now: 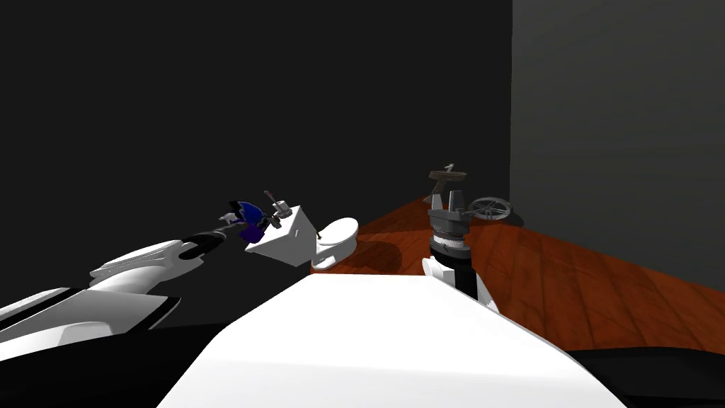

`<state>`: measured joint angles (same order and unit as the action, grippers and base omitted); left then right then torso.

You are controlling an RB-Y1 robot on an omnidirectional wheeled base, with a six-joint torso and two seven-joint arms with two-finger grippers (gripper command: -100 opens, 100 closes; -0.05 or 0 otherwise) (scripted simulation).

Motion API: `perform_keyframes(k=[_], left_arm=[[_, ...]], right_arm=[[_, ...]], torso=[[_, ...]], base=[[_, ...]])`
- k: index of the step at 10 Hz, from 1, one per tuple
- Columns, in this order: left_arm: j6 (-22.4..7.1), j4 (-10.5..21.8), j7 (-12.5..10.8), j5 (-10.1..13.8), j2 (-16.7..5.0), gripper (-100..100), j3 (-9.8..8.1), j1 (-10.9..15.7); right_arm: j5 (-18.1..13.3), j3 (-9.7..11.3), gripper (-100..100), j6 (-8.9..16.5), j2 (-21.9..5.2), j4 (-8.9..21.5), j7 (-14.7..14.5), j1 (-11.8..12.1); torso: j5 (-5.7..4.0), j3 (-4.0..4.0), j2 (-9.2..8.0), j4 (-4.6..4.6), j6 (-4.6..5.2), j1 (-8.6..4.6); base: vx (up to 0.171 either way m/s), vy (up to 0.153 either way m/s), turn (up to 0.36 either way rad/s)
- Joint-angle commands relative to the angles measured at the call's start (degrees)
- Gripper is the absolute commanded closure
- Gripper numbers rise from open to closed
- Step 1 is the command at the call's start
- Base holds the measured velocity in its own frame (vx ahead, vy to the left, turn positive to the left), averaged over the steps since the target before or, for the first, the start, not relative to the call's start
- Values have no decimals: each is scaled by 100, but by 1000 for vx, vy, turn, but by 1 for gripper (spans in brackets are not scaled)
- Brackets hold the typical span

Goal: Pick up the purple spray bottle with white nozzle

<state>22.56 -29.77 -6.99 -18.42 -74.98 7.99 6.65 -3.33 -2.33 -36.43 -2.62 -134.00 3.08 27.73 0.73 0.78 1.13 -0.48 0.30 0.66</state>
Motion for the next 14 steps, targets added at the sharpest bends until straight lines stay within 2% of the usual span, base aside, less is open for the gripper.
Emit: perform_keyframes(k=[1, 3, 4, 5, 7, 8, 9, 10, 11, 14], left_arm=[[-64, -286, -1, 20, -6, 100, -92, -286], [-64, -511, -1, 20, -6, 100, -92, -335], [-296, -676, 89, 77, 55, 100, -363, -554], [-296, -872, 89, 77, 55, 100, -479, -706], [-296, -1258, 89, 77, 55, 100, -479, -972], [-296, -1383, 89, 77, 55, 100, -479, -972], [-527, -1570, 179, 134, 116, 100, -783, -1244], [-527, -1772, 179, 134, 116, 100, -865, -1413], [-527, -1961, 179, 134, 116, 100, -865, -1607], [-527, -2254, 179, 134, 116, 100, -865, -1609]], right_arm=[[0, 0, 0, 0, 0, 0, 0, 0], [0, 1, 0, 0, 0, 0, 0, -2], [0, 1, 0, 0, 1, 0, 0, -2], [0, 0, 0, 0, 0, 0, 0, 1], [0, 1, 0, 0, 0, 0, 0, -1], [0, 1, 0, 0, 0, 1, 0, -2], [0, 1, 0, 1, 1, 1, 0, -2], [0, 0, 0, 0, 0, 0, 0, 0], [0, 0, 0, 0, 0, 0, 0, 0], [0, 1, 0, 1, 1, 1, 0, -3]], torso=[[0, 0, 0, 0, 0, 0], [5, -4, -12, -1, 21, -11], [0, -8, -19, 1, 22, -21], [-3, -4, -6, 2, -18, -4], [5, -2, -9, -2, 5, 7], [6, -6, -16, -2, 14, -3], [18, -3, -17, -8, 26, -12], [18, 9, 8, -11, -1, 6], [22, 16, 17, -15, 4, 13], [46, 20, 11, -26, 47, 4]], base=[[62, 37, 15], [1, 6, -34], [97, 47, 274], [128, 62, 252], [42, 26, 1], [-4, 8, 0], [102, 51, 238], [131, 54, 263], [70, 27, 48], [-4, 2, -23]])
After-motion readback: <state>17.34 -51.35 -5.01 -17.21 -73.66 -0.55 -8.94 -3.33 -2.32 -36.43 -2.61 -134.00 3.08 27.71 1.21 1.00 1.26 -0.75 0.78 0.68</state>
